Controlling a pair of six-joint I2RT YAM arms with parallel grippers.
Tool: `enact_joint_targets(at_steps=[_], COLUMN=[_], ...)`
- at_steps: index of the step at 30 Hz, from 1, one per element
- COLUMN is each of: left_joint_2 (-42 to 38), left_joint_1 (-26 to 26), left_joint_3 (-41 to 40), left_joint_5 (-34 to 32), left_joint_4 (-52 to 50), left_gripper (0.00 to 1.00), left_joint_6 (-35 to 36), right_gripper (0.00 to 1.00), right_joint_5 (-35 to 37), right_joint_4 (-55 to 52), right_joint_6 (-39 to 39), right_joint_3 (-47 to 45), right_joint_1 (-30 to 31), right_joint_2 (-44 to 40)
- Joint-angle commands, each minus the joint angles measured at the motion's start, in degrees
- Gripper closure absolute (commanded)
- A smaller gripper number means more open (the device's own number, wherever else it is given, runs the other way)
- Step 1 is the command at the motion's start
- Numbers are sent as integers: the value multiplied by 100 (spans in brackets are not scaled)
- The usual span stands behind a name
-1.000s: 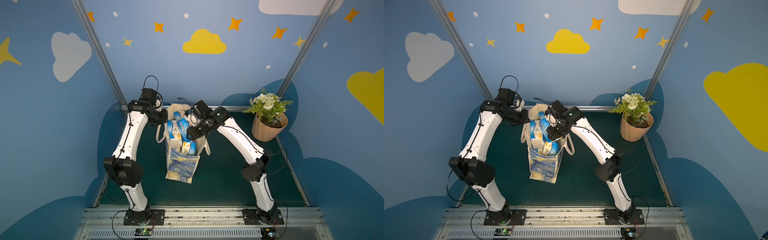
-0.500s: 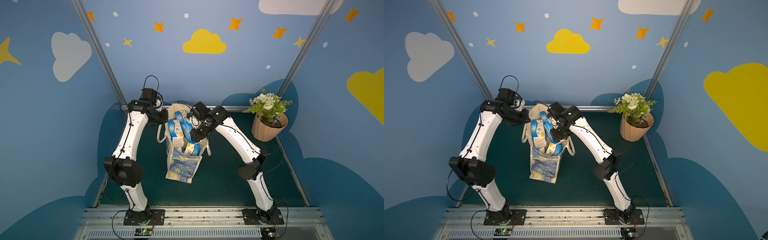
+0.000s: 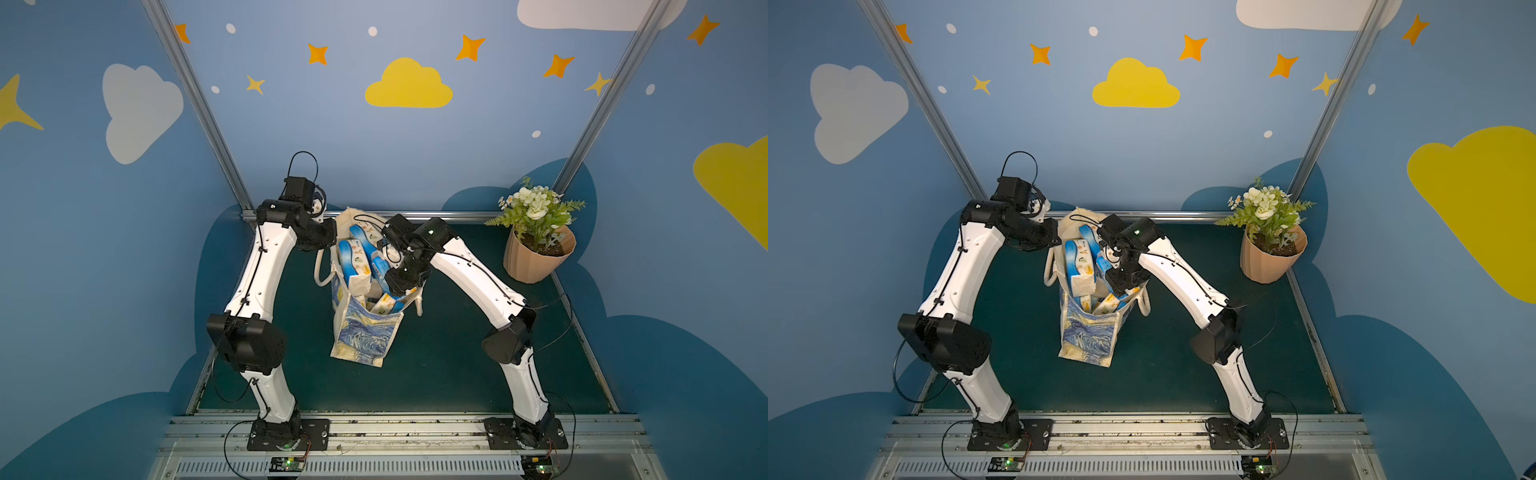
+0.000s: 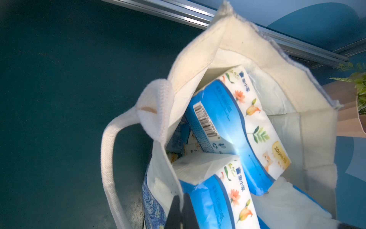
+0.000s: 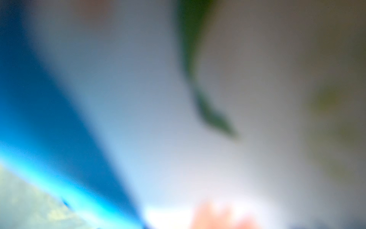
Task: Put tissues into the canvas bag
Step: Place the pack of facial tissues in the canvas bag.
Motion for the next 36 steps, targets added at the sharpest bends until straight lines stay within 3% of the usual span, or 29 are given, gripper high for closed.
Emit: enact_joint_targets(at_steps=[1, 4, 8, 21, 30, 36], left_joint_2=[-48, -31, -72, -144, -294, -488], left_joint_1=[-1, -19, -18, -19, 41, 164], left_joint_3=[-27, 28, -2, -40, -226, -515], left_joint_5=[-60, -60, -95, -163, -98, -61], left_joint_4=[157, 107, 100, 197, 591, 930], left_gripper=[96, 96, 96, 96, 95, 84], left_joint_6=[-11, -9, -8, -23, -275, -460], right_gripper=[27, 17, 15, 15, 15, 15], right_joint_5=[-254, -302, -214, -501, -424, -524], right_joint_4=[-929, -913, -640, 2060, 2497, 2720], right_joint_6=[102, 208, 298, 730, 855, 951], right_joint_3=[476, 1180, 1179, -1173, -2214, -2750], right_joint_1=[135, 137, 44, -580, -1181, -1568], right_joint_2=[435, 612, 237, -2318, -3094, -3436])
